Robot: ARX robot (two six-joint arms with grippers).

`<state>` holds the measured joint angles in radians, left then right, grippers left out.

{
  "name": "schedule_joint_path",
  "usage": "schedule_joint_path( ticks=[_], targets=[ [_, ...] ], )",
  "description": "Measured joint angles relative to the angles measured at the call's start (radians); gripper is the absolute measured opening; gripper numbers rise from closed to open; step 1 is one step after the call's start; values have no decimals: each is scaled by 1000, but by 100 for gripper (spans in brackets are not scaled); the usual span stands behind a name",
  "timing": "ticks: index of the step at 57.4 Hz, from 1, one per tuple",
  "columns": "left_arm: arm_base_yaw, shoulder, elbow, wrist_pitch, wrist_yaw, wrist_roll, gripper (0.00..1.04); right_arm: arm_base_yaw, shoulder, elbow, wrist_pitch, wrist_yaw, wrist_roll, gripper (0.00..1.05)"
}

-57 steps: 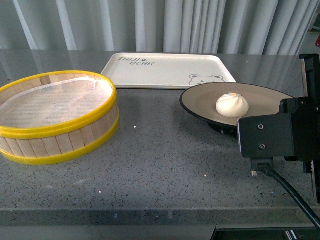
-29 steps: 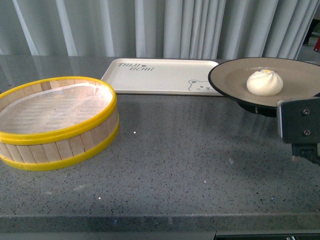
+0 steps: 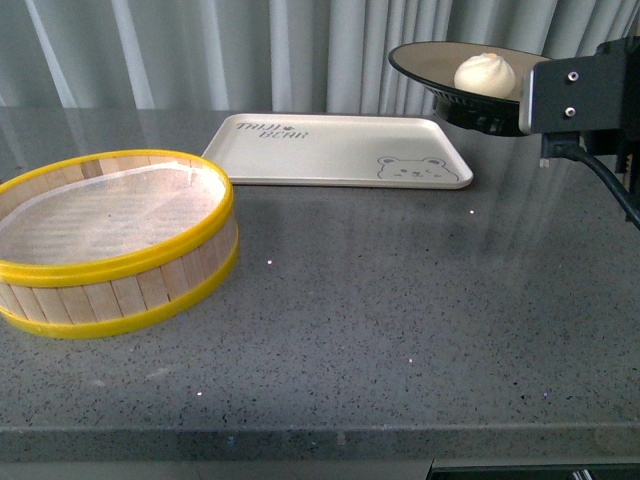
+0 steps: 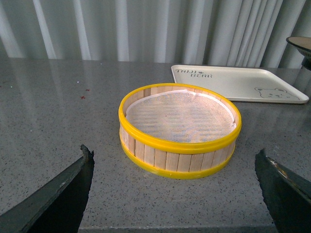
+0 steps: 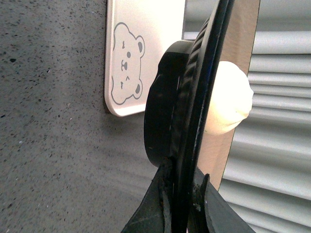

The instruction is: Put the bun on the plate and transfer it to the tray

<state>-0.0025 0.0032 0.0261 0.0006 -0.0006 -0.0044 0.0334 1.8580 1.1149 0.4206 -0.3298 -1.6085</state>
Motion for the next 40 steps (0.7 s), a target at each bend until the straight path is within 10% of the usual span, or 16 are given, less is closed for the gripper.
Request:
schedule_joint_path(
  ticks=[40],
  targets=[
    [0, 0, 0, 0, 0, 0, 98, 32, 425, 535, -233, -9, -116, 3]
  ],
)
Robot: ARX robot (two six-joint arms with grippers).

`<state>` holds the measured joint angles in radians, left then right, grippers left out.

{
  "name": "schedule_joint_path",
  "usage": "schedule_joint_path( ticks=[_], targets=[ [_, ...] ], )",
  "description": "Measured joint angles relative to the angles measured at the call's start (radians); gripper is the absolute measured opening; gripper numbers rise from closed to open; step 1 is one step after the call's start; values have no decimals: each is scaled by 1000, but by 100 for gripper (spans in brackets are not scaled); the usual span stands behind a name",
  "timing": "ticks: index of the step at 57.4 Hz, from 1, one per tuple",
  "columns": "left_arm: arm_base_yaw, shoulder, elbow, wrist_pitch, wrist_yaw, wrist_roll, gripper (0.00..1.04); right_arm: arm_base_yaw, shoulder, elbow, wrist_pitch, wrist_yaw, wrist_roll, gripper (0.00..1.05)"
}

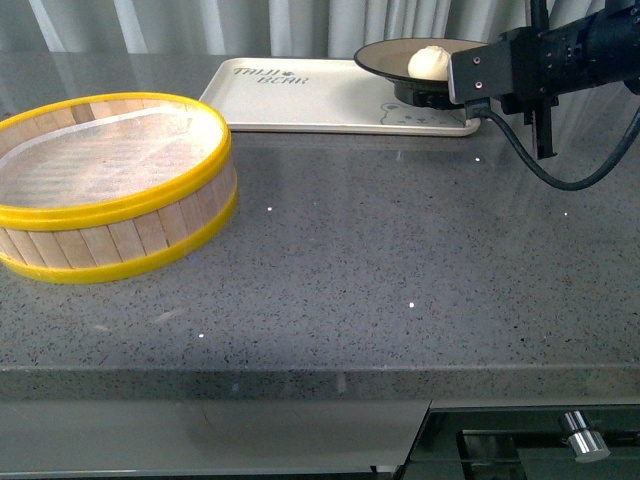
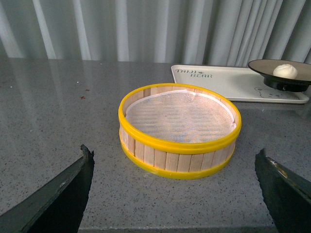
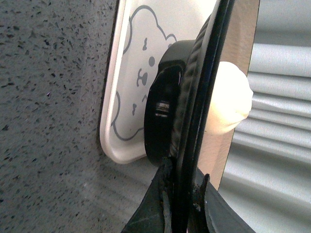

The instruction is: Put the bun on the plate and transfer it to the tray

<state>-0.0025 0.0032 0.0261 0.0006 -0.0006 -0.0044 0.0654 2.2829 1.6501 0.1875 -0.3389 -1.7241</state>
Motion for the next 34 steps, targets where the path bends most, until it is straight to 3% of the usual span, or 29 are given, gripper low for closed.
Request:
schedule_joint_path(
  ticks=[34],
  targets=[
    [0, 0, 0, 0, 0, 0, 98, 69, 151, 219, -81, 18, -16, 3]
  ],
)
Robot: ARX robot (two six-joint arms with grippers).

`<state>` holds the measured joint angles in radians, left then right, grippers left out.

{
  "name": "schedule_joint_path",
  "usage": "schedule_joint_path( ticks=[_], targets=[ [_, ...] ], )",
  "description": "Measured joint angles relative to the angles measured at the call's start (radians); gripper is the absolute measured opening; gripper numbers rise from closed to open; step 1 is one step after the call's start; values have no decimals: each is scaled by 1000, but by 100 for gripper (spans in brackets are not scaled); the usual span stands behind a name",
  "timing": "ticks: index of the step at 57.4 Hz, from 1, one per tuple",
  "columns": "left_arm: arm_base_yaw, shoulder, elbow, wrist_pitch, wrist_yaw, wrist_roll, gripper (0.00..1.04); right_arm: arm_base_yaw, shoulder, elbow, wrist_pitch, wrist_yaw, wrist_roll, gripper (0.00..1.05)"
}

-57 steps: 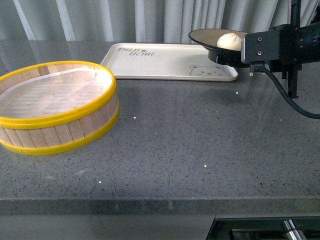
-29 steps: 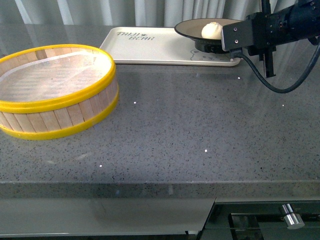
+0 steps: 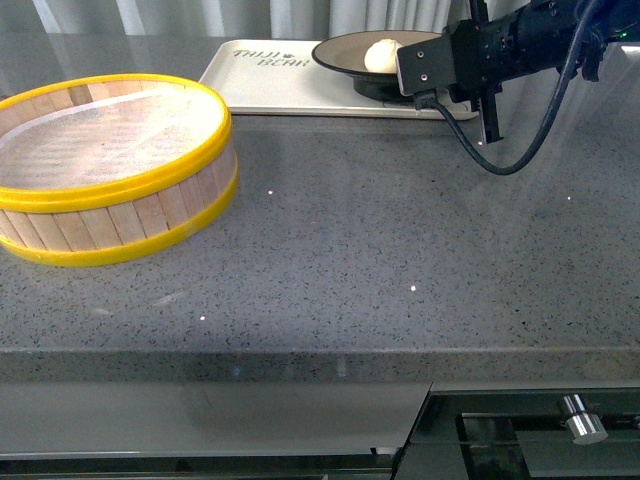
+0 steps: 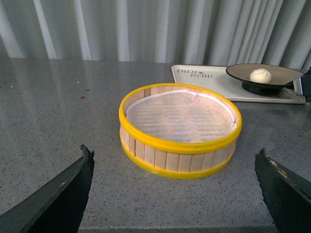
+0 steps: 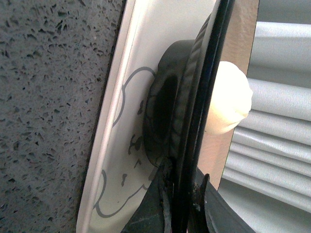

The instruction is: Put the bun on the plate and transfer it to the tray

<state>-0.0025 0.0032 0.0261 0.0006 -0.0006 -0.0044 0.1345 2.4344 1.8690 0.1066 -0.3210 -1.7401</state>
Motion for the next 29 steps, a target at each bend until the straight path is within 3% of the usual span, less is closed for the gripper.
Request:
schedule_joint_path(
  ticks=[7, 10, 14, 25, 29],
  targets=[
    [0, 0, 0, 0, 0, 0, 98, 8, 3, 4, 0, 29, 2, 3],
    [0, 0, 0, 0, 0, 0, 98, 10, 3, 4, -1, 36, 2, 8],
    [0, 0, 0, 0, 0, 0, 98, 11, 3, 4, 4, 36, 10, 19],
    [0, 0, 0, 0, 0, 0, 98, 24, -42, -65, 56, 50, 88, 61],
    [0, 0, 0, 0, 0, 0, 98, 31, -73, -97, 71, 53, 124, 71]
  ],
)
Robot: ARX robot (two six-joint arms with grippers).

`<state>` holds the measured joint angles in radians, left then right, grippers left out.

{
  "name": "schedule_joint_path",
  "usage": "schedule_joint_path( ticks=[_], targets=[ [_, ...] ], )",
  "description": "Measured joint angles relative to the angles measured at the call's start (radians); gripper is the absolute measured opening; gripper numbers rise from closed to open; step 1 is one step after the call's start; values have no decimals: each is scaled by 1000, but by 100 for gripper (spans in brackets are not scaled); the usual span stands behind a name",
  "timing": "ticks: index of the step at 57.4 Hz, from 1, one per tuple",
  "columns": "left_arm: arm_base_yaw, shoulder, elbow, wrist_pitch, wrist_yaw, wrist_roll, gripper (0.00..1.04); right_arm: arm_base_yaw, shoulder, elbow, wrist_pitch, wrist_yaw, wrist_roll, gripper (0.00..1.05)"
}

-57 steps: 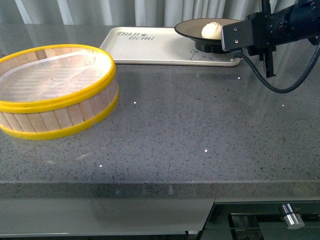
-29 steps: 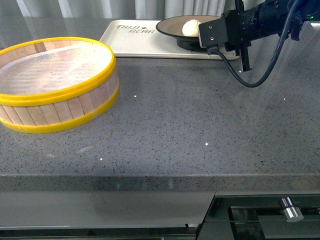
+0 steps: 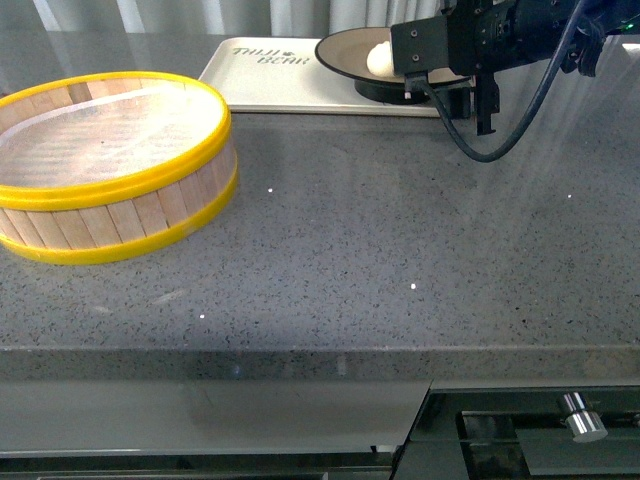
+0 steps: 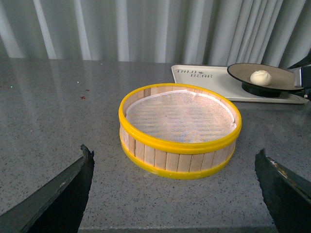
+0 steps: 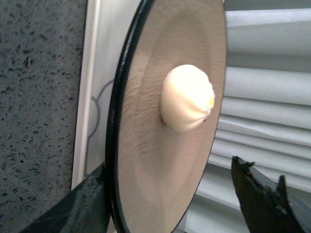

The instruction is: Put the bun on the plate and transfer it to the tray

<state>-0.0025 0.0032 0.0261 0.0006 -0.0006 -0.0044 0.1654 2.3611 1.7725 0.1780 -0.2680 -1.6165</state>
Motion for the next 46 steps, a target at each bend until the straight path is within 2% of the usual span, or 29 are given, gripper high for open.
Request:
schedule_joint_path(
  ticks=[10, 23, 34, 38, 40, 46],
  targets=[
    [0, 0, 0, 0, 0, 0, 98, 29, -124, -101, 55, 34, 166, 98],
    [0, 0, 0, 0, 0, 0, 98, 69, -319, -293, 120, 117, 457, 96],
    [0, 0, 0, 0, 0, 0, 98, 79, -523, -531, 186, 158, 687, 96],
    [0, 0, 0, 0, 0, 0, 98, 83, -621, -637, 198, 219, 793, 96],
    [0, 0, 0, 0, 0, 0, 98, 87, -701, -716, 195, 272, 893, 96],
    [0, 0, 0, 0, 0, 0, 98, 92, -846, -833, 134, 365, 1105, 96]
  ],
)
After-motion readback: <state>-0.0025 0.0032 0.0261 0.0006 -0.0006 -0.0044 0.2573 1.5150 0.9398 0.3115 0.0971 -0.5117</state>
